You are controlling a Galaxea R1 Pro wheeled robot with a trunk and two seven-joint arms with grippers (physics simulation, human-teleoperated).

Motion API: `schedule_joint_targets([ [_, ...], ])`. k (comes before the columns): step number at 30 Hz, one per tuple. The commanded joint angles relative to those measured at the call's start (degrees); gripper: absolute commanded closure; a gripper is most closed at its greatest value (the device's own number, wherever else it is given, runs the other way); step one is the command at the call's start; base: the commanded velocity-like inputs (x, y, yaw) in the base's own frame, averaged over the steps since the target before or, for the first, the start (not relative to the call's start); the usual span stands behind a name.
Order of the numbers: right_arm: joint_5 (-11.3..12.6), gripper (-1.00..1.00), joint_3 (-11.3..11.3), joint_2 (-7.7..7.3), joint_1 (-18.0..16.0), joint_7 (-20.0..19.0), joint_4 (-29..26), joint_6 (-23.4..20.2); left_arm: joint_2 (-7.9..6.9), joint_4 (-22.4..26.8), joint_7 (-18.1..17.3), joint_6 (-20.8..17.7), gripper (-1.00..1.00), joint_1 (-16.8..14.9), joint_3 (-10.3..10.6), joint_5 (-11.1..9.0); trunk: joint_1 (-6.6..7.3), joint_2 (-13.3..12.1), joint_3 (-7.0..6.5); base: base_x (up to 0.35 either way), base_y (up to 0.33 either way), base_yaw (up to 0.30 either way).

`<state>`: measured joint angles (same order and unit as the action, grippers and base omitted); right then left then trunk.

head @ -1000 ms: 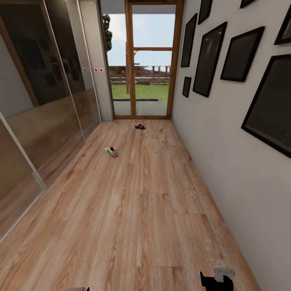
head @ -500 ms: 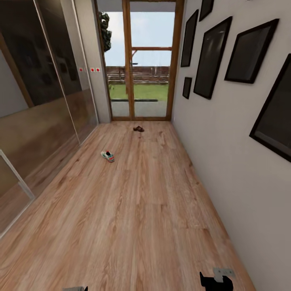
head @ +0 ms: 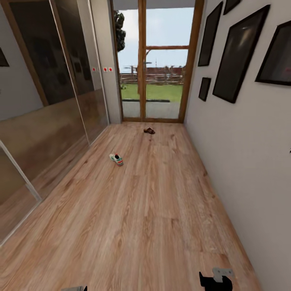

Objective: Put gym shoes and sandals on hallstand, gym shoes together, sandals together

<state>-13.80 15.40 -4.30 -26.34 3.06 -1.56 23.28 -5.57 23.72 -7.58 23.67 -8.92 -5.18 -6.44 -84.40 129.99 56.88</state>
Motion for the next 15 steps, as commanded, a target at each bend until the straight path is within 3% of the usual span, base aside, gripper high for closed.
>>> schedule_joint_targets([
  [1, -0.61, -1.00, 0.33, -0.01, -0.03, 0.27, 0.07, 0.18, 0.02, -0.07, -0.59, 0.09, -1.00, -0.05, -0.18, -0.60, -0.02, 0.02, 0.07, 0.339, 0.000, 0.263],
  [15, -0.61, -1.00, 0.33, -0.01, -0.03, 0.28, 0.07, 0.18, 0.03, -0.07, -0.60, 0.15, -1.00, -0.05, -0.18, -0.60, -0.02, 0.02, 0.44, 0.339, 0.000, 0.264],
])
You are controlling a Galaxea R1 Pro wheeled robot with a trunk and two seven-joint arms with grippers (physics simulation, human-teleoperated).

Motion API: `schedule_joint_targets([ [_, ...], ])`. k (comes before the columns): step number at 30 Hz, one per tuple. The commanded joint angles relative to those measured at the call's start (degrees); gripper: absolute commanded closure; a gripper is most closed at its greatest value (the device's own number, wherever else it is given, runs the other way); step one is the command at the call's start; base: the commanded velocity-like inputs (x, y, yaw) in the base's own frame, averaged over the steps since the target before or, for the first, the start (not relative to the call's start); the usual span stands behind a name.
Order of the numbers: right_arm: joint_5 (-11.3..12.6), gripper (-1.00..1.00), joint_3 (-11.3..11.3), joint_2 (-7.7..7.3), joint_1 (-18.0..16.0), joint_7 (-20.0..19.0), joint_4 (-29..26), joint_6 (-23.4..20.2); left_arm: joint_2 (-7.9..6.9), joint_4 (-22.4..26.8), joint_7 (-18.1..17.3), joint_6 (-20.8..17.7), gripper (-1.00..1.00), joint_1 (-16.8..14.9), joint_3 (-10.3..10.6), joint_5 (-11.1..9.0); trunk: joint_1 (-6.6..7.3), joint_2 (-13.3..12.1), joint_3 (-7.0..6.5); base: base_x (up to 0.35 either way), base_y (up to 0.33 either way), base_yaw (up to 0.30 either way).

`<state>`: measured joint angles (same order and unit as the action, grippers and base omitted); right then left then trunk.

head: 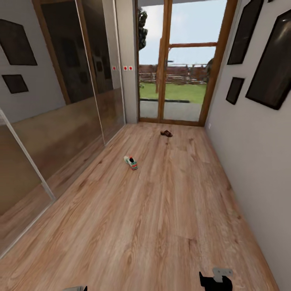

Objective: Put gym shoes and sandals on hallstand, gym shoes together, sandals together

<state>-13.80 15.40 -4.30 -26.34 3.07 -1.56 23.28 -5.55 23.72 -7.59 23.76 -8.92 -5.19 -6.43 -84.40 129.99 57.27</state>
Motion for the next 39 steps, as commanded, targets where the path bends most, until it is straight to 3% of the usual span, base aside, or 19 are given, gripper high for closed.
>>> schedule_joint_targets([
  [1, -0.61, -1.00, 0.34, -0.01, -0.03, 0.27, 0.07, 0.18, 0.02, -0.07, -0.59, 0.06, -1.00, -0.05, -0.17, -0.60, -0.02, 0.02, 0.08, 0.339, 0.000, 0.265],
  [16, -0.61, -1.00, 0.34, -0.01, -0.03, 0.27, 0.07, 0.18, 0.02, -0.07, -0.63, 0.06, -1.00, -0.05, -0.17, -0.60, -0.02, 0.02, 0.49, 0.339, -0.011, 0.265],
  [39, -0.61, -1.00, 0.34, 0.08, -0.03, 0.23, 0.07, 0.18, 0.02, -0.07, -0.61, 0.06, -1.00, -0.05, -0.17, -0.59, -0.02, 0.02, 1.26, 0.329, -0.111, 0.265],
])
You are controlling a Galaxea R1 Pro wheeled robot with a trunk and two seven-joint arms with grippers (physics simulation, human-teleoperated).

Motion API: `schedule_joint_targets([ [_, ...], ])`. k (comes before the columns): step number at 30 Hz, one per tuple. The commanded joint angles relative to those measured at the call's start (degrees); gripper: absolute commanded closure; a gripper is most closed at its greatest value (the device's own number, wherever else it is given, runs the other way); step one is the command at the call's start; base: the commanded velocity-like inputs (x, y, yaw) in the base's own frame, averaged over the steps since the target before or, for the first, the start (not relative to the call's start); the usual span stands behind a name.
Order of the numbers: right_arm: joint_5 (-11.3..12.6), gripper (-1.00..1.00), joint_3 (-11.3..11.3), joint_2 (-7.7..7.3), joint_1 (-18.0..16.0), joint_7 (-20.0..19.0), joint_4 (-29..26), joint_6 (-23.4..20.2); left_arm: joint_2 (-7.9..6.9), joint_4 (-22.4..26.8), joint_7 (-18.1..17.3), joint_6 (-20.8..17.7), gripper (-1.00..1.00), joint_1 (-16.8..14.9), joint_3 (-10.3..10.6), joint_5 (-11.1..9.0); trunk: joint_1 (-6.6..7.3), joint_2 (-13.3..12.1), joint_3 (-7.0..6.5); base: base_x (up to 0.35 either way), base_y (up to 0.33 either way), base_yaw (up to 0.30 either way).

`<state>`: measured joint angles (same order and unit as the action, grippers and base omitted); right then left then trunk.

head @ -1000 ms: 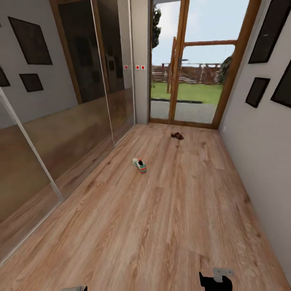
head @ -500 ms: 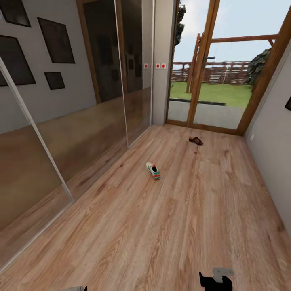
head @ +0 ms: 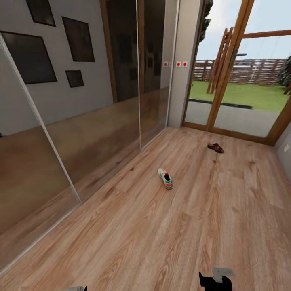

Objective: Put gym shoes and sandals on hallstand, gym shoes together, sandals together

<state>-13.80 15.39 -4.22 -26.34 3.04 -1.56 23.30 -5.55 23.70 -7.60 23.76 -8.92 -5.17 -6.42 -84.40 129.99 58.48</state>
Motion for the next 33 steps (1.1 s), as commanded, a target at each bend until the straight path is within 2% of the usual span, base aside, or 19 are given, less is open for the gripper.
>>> schedule_joint_targets([
  [1, -0.61, -1.00, 0.34, 0.00, -0.03, 0.25, 0.06, 0.17, 0.02, -0.06, -0.60, 0.06, -1.00, -0.04, -0.19, -0.60, -0.02, 0.02, 0.08, 0.306, -0.145, 0.264],
  [17, -0.61, -1.00, 0.34, -0.02, -0.03, 0.24, 0.06, 0.17, 0.02, -0.06, -0.66, 0.06, -1.00, -0.04, -0.19, -0.55, -0.02, 0.02, 0.64, 0.302, -0.147, 0.252],
  [33, -0.78, -1.00, 0.34, -0.19, -0.03, 0.22, 0.07, 0.17, 0.05, -0.06, -0.66, 0.07, -1.00, -0.04, -0.10, -0.53, -0.02, 0.02, 0.68, 0.240, -0.186, 0.020],
])
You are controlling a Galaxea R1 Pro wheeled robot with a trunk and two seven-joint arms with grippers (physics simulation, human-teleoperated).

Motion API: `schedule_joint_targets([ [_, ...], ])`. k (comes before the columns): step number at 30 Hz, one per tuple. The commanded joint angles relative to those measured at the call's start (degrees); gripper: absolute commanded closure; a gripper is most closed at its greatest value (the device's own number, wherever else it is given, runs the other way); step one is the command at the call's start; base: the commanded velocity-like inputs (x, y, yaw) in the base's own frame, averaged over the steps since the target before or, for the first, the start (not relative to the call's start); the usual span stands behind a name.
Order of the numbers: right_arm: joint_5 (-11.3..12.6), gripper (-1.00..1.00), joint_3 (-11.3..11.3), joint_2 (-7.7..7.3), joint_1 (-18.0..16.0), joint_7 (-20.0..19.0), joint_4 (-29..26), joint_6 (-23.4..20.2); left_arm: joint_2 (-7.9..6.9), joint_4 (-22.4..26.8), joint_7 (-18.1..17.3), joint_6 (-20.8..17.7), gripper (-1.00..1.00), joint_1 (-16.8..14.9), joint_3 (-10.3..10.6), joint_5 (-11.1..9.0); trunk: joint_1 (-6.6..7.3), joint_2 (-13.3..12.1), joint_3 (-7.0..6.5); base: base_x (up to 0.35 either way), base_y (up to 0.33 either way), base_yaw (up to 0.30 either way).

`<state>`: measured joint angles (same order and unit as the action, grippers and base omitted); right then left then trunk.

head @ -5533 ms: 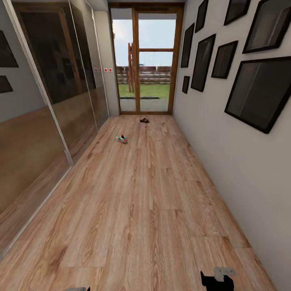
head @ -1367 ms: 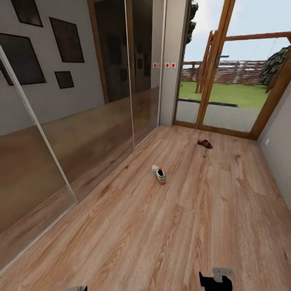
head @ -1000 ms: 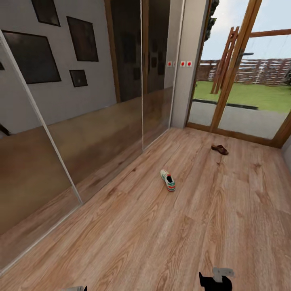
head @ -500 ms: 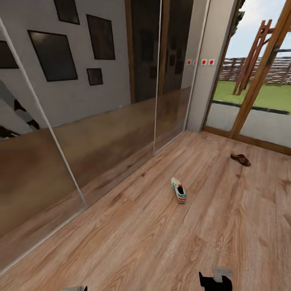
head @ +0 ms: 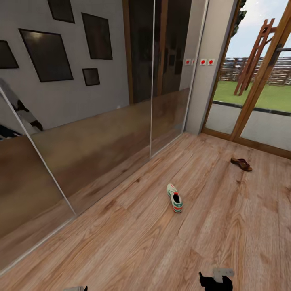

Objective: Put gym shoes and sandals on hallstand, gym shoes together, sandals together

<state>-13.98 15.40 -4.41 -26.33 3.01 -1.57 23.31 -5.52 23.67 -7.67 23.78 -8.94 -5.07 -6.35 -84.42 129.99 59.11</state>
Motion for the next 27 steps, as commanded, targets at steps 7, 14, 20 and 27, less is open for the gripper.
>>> schedule_joint_targets([
  [7, -0.61, -1.00, 0.33, 0.01, -0.03, 0.37, 0.07, 0.16, -0.02, -0.03, -0.59, 0.07, -1.00, -0.02, -0.20, -0.60, -0.01, 0.02, 0.05, 0.134, -0.249, 0.000],
  [14, -0.61, -1.00, 0.33, 0.01, -0.02, 0.35, 0.07, 0.16, -0.02, -0.03, -0.59, 0.09, -1.00, -0.02, -0.20, -0.60, -0.01, 0.02, 0.05, 0.117, -0.257, 0.000],
  [20, -0.50, -1.00, 0.33, 0.08, -0.03, 0.26, 0.07, 0.16, -0.02, -0.03, -0.59, 0.12, -1.00, -0.02, -0.20, -0.60, -0.01, 0.02, 0.05, 0.109, -0.260, 0.000],
  [27, -0.39, -1.00, 0.33, 0.14, -0.03, 0.25, 0.07, 0.16, -0.02, -0.03, -0.59, 0.11, -1.00, -0.02, -0.20, -0.60, -0.01, 0.02, 0.05, 0.055, -0.265, 0.033],
])
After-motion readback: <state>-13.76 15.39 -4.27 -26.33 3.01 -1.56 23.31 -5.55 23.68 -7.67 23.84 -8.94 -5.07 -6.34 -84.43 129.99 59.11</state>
